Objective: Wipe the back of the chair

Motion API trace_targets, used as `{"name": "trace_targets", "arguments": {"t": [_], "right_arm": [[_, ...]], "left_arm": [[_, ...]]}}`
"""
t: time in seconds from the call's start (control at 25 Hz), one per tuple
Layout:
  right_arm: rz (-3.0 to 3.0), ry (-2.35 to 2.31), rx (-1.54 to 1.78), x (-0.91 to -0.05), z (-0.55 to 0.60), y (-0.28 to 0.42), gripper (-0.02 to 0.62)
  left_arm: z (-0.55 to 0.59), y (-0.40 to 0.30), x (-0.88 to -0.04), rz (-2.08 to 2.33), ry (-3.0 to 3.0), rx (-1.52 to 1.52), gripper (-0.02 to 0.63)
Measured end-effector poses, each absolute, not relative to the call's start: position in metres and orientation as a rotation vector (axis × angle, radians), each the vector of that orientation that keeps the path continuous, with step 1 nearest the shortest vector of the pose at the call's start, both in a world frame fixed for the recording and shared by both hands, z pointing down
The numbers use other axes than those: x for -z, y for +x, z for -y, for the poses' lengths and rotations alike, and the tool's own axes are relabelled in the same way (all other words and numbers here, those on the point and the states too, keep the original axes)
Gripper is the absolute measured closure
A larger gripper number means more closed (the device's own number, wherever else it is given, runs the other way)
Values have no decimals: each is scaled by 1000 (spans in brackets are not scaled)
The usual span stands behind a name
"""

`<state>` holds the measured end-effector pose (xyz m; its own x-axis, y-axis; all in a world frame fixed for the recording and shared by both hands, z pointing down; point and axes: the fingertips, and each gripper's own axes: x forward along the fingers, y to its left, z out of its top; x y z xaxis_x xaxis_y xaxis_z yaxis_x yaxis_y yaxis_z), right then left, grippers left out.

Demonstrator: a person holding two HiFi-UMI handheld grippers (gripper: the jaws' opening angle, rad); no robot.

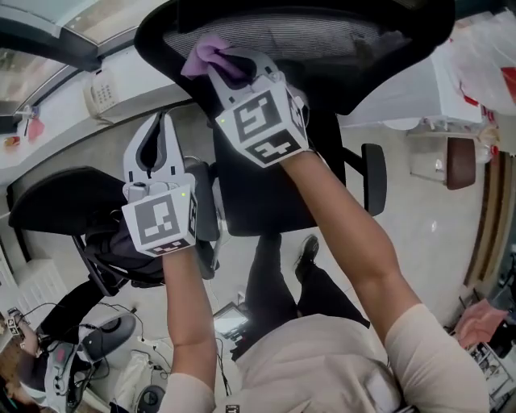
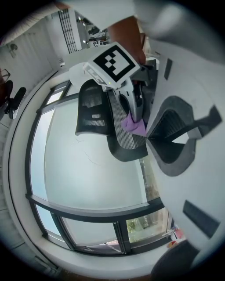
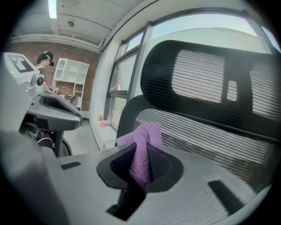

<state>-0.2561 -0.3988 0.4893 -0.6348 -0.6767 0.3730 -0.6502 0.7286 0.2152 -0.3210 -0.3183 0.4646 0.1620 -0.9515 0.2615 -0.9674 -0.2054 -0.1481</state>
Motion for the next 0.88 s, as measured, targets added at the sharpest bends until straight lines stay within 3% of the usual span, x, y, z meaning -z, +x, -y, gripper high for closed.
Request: {"name": "trace_targets", "arguments": {"t": [0.2, 0.44, 0.56, 0.88], "right_arm": [[2397, 1233, 54, -490, 420, -154, 555], [2111, 1647, -134, -500, 443, 63, 557], [2013, 1773, -168, -494, 437, 134, 557], [2050, 1737, -153, -492, 429, 133, 557]], "left_arm": [[344, -259, -461, 1847, 2462, -465, 597], [361, -164, -459, 1711, 2583, -446, 597], [360, -125, -460, 1640, 2634, -451, 597], [354, -98, -456, 1600, 2665, -459, 597]]}}
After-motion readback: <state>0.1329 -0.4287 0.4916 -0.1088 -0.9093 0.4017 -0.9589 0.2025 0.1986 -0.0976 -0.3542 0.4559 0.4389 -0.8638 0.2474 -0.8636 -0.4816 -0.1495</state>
